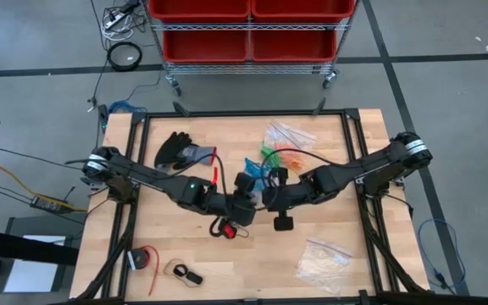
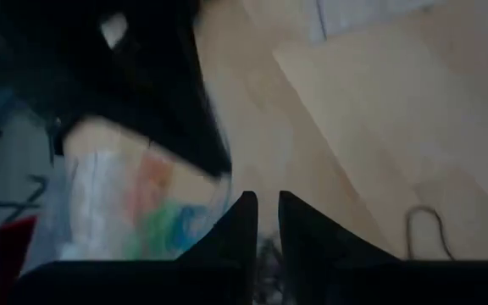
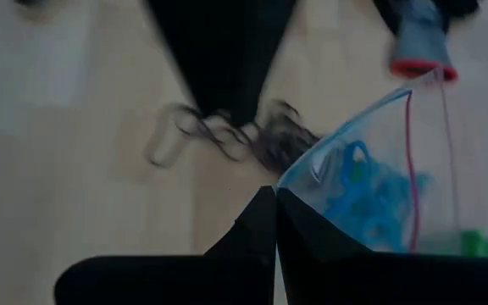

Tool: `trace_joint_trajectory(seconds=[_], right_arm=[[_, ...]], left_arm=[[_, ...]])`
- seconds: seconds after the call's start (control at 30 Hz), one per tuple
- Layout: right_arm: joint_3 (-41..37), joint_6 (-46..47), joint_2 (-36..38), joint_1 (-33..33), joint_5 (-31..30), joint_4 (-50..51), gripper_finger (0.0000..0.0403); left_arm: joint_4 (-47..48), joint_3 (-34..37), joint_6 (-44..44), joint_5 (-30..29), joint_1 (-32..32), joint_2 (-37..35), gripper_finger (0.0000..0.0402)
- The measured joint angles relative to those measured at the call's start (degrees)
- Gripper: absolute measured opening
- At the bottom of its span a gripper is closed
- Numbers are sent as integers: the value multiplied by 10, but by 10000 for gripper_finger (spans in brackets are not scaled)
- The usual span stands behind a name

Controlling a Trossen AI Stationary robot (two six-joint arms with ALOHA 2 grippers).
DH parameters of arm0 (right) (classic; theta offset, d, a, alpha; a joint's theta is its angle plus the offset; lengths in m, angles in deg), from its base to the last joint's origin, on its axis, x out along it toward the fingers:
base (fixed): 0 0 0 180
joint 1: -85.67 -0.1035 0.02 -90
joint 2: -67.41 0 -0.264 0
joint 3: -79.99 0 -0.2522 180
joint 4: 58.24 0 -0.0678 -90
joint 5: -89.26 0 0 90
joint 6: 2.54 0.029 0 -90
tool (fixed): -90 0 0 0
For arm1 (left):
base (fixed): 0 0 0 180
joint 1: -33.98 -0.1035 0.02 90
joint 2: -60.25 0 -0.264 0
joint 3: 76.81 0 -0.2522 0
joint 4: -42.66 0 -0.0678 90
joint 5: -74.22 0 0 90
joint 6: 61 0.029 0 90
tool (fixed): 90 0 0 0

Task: Sort rubber bands
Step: Put the blue rubber band into the transparent zip bag

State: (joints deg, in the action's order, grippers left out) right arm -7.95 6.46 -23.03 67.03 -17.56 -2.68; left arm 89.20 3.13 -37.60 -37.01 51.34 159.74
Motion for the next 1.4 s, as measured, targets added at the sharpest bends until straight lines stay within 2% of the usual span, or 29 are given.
trace_joint_trajectory(seconds=[0.2, 0.4, 0.63, 0.77, 0.97, 1.13, 1.33, 1.4], right_arm=[[24, 4, 0, -29, 38, -21, 0], [24, 31, -5, -38, 42, -3, 0], [24, 40, -9, -37, 54, 6, 0], [23, 39, -21, -37, 73, 4, 0], [23, 37, -31, -38, 80, 2, 0], [23, 34, -31, -38, 81, -2, 0], [23, 29, -31, -38, 80, -13, 0], [23, 28, -31, -39, 80, -15, 0]], left_arm=[[16, 0, -5, -16, 3, -1, 60], [-28, 0, 18, -23, 16, -5, 60], [-33, 0, 47, -21, 38, -5, 67], [-30, 0, 47, -16, 42, -5, 93], [-7, 0, -27, 76, 29, -1, 154], [-8, 1, -56, 82, 16, -1, 195], [-11, 0, -69, 94, 0, 8, 224], [-9, 1, -86, 120, -7, 18, 225]])
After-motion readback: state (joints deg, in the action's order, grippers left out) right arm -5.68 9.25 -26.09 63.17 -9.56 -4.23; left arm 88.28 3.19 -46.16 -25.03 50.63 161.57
